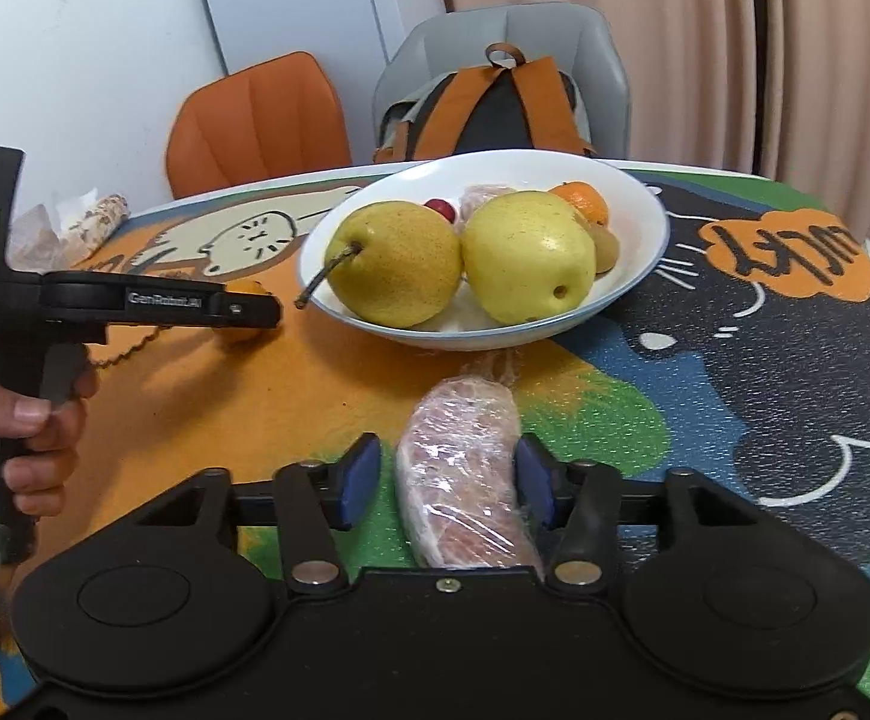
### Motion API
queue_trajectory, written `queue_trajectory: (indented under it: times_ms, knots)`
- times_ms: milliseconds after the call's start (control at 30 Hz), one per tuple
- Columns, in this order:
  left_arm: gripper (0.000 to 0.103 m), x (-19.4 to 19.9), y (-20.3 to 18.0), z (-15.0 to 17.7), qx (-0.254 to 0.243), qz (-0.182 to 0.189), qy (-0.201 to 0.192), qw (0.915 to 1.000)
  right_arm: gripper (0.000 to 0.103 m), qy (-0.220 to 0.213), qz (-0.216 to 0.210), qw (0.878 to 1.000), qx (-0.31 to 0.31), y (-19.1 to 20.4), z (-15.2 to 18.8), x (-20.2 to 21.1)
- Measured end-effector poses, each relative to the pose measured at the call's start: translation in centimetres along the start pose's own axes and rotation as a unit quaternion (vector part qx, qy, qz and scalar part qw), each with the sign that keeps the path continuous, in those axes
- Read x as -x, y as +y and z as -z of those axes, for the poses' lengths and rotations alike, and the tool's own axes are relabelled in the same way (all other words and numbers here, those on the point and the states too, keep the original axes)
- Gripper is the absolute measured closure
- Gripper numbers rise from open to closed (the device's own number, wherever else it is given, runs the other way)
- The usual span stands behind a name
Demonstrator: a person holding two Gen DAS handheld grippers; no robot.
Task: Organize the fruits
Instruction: 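Grasp the plastic-wrapped item with the right tool while the left tool approaches the mandarin, then close the left tool on the loose mandarin, then carry the mandarin and wrapped item over the white plate with both tools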
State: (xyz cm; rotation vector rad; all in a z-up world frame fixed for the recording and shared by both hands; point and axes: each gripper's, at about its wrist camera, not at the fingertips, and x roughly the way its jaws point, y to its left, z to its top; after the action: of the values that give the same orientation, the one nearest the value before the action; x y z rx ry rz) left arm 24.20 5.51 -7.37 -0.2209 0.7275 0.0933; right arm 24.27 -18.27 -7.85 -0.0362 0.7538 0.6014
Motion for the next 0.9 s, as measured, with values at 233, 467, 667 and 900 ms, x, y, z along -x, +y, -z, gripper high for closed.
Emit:
queue_trajectory:
  times_ms: [233, 467, 667, 900]
  knots:
    - [0.066, 1.7, -0.1, 0.8, -0.002, 0.006, -0.001, 1.0, 0.064, 0.002, 0.005, 1.0, -0.015, -0.3, 0.1, 0.5]
    - [0.066, 3.7, -0.8, 0.6, -0.01, 0.013, -0.014, 0.9998, 0.064, -0.011, 0.011, 1.0, -0.021, -0.4, 0.0, 1.9]
    - [0.066, 4.8, -1.7, 0.0, -0.015, 0.022, -0.028, 0.9992, 0.064, -0.023, 0.02, 0.999, -0.026, -1.0, -0.2, 3.5]
    - [0.066, 5.6, -2.5, -1.0, -0.02, 0.029, -0.042, 0.9985, 0.064, -0.041, 0.031, 0.998, -0.032, -1.8, -0.8, 5.1]
